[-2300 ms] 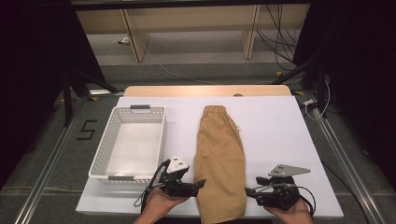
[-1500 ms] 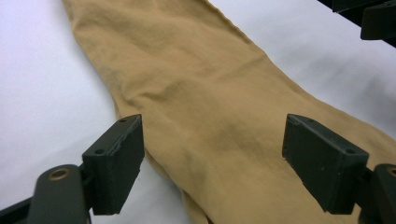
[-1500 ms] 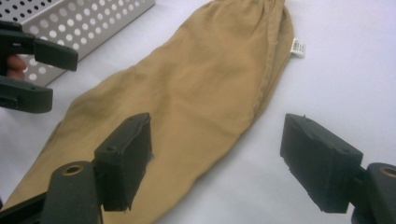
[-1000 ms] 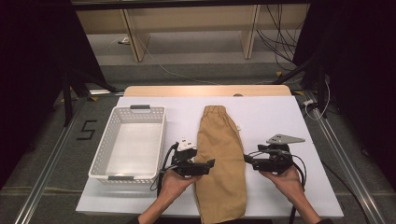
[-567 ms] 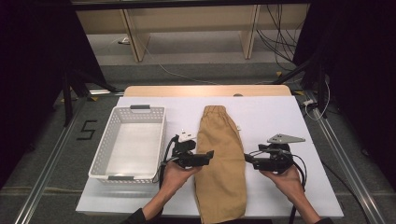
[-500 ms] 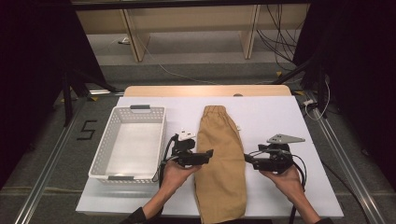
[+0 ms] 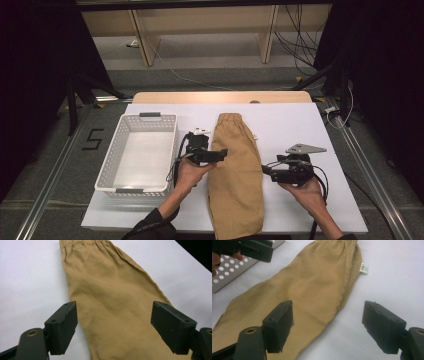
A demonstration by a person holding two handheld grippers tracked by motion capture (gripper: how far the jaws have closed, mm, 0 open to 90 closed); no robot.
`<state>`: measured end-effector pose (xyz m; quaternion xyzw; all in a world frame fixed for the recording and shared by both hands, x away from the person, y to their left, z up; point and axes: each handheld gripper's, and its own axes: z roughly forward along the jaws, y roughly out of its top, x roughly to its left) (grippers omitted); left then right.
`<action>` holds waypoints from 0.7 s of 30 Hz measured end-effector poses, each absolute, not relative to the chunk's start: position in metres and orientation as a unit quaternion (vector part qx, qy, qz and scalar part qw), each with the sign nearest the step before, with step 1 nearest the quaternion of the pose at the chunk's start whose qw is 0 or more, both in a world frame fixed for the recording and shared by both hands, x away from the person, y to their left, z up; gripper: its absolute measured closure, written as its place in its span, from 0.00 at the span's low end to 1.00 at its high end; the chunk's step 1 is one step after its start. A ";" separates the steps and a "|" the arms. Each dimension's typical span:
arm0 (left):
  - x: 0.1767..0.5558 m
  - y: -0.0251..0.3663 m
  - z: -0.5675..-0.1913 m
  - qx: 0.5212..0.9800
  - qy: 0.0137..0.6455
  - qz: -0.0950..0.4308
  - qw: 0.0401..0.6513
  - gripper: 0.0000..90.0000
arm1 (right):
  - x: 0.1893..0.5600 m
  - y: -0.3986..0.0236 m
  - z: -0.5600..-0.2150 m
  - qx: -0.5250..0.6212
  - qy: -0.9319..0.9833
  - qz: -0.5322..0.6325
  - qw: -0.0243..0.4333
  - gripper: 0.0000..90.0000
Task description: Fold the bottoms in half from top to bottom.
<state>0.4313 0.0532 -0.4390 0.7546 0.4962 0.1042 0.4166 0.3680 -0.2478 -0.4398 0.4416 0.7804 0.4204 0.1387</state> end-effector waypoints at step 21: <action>0.461 0.055 -0.468 0.750 0.536 0.086 0.378 0.39 | 0.369 -0.243 -0.441 0.440 0.786 0.411 0.139 0.29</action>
